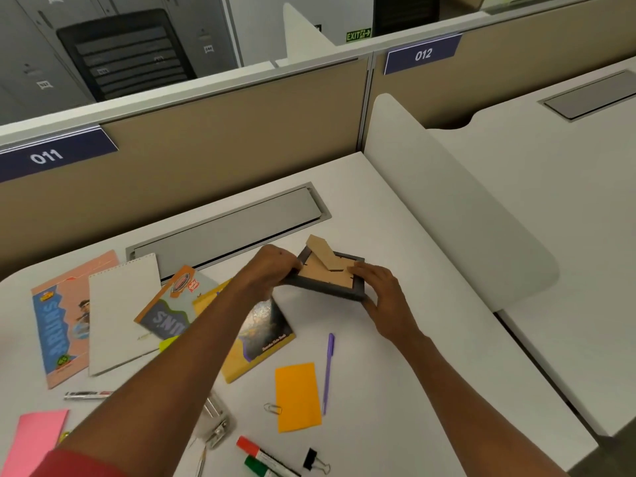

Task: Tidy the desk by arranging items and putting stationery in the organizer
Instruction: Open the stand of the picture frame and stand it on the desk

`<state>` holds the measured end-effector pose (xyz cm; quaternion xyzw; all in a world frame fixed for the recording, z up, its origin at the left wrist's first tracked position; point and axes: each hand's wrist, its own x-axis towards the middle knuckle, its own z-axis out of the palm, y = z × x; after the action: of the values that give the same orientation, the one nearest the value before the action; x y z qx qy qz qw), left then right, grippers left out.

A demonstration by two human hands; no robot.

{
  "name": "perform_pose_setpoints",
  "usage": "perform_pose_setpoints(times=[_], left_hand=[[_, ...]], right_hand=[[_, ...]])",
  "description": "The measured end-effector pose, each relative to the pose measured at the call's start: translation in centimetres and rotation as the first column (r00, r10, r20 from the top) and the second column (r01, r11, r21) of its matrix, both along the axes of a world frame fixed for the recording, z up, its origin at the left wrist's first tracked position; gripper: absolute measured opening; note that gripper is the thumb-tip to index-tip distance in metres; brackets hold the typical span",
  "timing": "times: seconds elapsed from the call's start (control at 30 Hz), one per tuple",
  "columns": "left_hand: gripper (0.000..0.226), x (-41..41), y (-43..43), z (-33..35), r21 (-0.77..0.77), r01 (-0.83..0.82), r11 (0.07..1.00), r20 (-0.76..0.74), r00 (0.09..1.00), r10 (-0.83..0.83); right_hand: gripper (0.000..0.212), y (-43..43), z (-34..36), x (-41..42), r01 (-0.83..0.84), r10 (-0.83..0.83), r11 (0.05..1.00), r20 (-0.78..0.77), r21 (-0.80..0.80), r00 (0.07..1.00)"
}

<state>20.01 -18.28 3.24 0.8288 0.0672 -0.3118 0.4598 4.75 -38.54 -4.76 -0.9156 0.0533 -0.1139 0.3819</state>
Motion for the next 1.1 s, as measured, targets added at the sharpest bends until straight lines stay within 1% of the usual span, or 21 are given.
perform_pose_setpoints(times=[0.03, 0.1, 0.17, 0.2, 0.27, 0.33, 0.4, 0.47, 0.53, 0.63, 0.7, 0.73, 0.83, 0.93, 1.1], left_hand=[[0.018, 0.5, -0.1, 0.3, 0.002, -0.015, 1.0, -0.027, 1.0, 0.015], [0.011, 1.1, -0.4, 1.0, -0.011, -0.019, 1.0, -0.082, 0.996, 0.018], [0.007, 1.8, -0.7, 1.2, -0.071, -0.029, 0.997, -0.154, 0.988, 0.018], [0.009, 2.1, -0.8, 1.3, -0.115, -0.051, 0.992, -0.194, 0.981, 0.028], [0.018, 3.0, -0.9, 1.3, -0.192, -0.065, 0.979, -0.245, 0.969, 0.016], [0.018, 4.0, -1.2, 1.1, -0.205, 0.01, 0.979, -0.247, 0.967, -0.061], [0.014, 4.8, -1.7, 1.0, -0.23, 0.055, 0.972, -0.258, 0.959, -0.116], [0.019, 5.6, -2.4, 0.8, -0.26, 0.069, 0.963, -0.267, 0.953, -0.14], [0.036, 6.3, -3.1, 0.4, -0.285, 0.083, 0.955, -0.254, 0.954, -0.158], [0.045, 7.0, -4.5, 0.0, -0.317, -0.002, 0.949, -0.239, 0.968, -0.078], [0.049, 7.3, -5.2, -0.3, -0.349, -0.07, 0.934, -0.257, 0.966, -0.024], [0.05, 7.5, -5.7, -0.6, -0.374, -0.094, 0.923, -0.276, 0.961, -0.014], [0.052, 7.6, -6.4, -1.0, -0.386, -0.151, 0.91, -0.326, 0.945, 0.018], [0.053, 7.6, -6.7, -1.8, -0.398, -0.151, 0.905, -0.342, 0.94, 0.006], [0.05, 7.2, -6.5, -2.5, -0.416, -0.142, 0.898, -0.306, 0.952, 0.009]], right_hand=[[0.054, 0.0, 0.2, 0.6, 0.009, -0.009, 1.0, 0.013, 0.005, 1.0], [0.044, -0.2, 0.4, 1.8, 0.041, -0.04, 0.999, 0.067, -0.011, 0.997], [0.033, -0.5, 0.6, 2.6, 0.063, -0.058, 0.997, 0.119, -0.04, 0.991], [0.031, -0.6, 0.7, 2.9, 0.058, -0.053, 0.998, 0.136, -0.027, 0.989], [0.026, -0.8, 1.1, 3.5, 0.046, -0.053, 0.997, 0.13, 0.059, 0.99], [0.024, -1.0, 1.5, 4.2, 0.056, -0.073, 0.99, 0.136, 0.126, 0.988], [0.022, -1.3, 1.8, 5.0, 0.069, -0.088, 0.988, 0.137, 0.14, 0.987], [0.023, -1.8, 2.0, 5.8, 0.073, -0.089, 0.983, 0.093, 0.167, 0.992], [0.026, -2.6, 2.1, 6.7, 0.064, -0.071, 0.979, 0.026, 0.195, 0.997], [0.03, -3.3, 2.5, 7.9, 0.062, -0.051, 0.963, -0.049, 0.262, 0.997], [0.033, -3.4, 2.7, 8.6, 0.078, -0.056, 0.955, -0.086, 0.287, 0.995], [0.033, -3.6, 2.7, 8.9, 0.085, -0.057, 0.949, -0.103, 0.304, 0.993], [0.037, -3.8, 2.7, 9.3, 0.086, -0.043, 0.935, -0.132, 0.343, 0.99], [0.046, -4.2, 2.7, 9.2, 0.105, -0.051, 0.911, -0.145, 0.399, 0.988], [0.036, -4.4, 2.3, 9.1, 0.129, -0.066, 0.907, -0.169, 0.4, 0.983]])
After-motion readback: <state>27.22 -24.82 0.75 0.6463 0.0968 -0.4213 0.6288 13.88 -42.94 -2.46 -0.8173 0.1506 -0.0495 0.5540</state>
